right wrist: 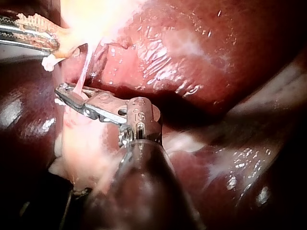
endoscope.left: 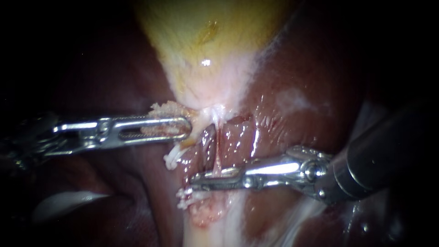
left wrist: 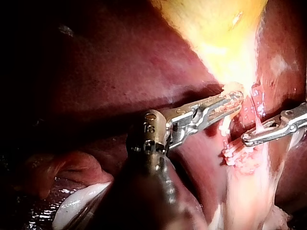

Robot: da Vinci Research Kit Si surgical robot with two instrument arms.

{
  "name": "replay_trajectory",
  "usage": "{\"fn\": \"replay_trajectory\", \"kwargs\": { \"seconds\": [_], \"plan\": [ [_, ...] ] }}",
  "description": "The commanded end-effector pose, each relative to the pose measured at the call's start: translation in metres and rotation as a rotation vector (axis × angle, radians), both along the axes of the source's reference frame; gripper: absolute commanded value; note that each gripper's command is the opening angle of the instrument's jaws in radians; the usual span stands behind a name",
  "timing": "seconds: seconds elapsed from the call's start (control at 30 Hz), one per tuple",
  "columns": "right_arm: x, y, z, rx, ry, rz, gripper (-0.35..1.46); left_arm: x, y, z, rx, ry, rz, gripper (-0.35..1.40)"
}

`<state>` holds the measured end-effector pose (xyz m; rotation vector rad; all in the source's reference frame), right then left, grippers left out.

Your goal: Going back second clip right tube

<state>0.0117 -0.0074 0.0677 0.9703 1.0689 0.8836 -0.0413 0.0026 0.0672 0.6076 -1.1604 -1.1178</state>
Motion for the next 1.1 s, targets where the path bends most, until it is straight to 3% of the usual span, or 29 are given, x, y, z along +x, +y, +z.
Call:
{"fn": "replay_trajectory", "kwargs": {
  "seconds": [0.03, 0.37, 0.4, 0.47, 0.53, 0.57, 0.67, 1.1],
  "plan": [
    [0.0, 0.0, 0.0, 0.0, 0.001, 0.0, -0.35, 0.0, 0.0, 0.0, 0.0, 0.0, 0.0, -0.35],
    [-0.0001, 0.0, 0.0, -0.022, 0.005, -0.007, -0.35, 0.0, -0.0001, 0.0, 0.0, 0.0, 0.0, -0.35],
    [-0.0001, 0.0, 0.0, -0.047, 0.016, -0.025, -0.3, 0.0, -0.0001, 0.0, 0.0, 0.0, 0.0, -0.35],
    [-0.0001, -0.0001, -0.0001, -0.148, 0.041, -0.047, 0.11, 0.0, -0.0001, 0.0, 0.0, 0.0, 0.0, -0.35],
    [0.0001, 0.0, 0.0, -0.193, 0.055, -0.051, 0.39, 0.0, -0.0001, 0.0, -0.001, 0.0, 0.0, -0.35],
    [0.0002, 0.0, 0.0, -0.199, 0.06, -0.048, 0.43, 0.0, -0.0001, 0.0, -0.001, 0.0, 0.0, -0.35],
    [0.0005, 0.0, 0.0, -0.226, 0.071, -0.027, 0.5, 0.0, -0.0001, 0.0001, -0.001, 0.0, 0.0, -0.35],
    [0.0003, -0.0002, 0.0008, -0.351, 0.087, -0.053, 0.5, -0.0001, -0.0003, 0.0002, -0.002, 0.001, -0.001, -0.35]
  ]
}}
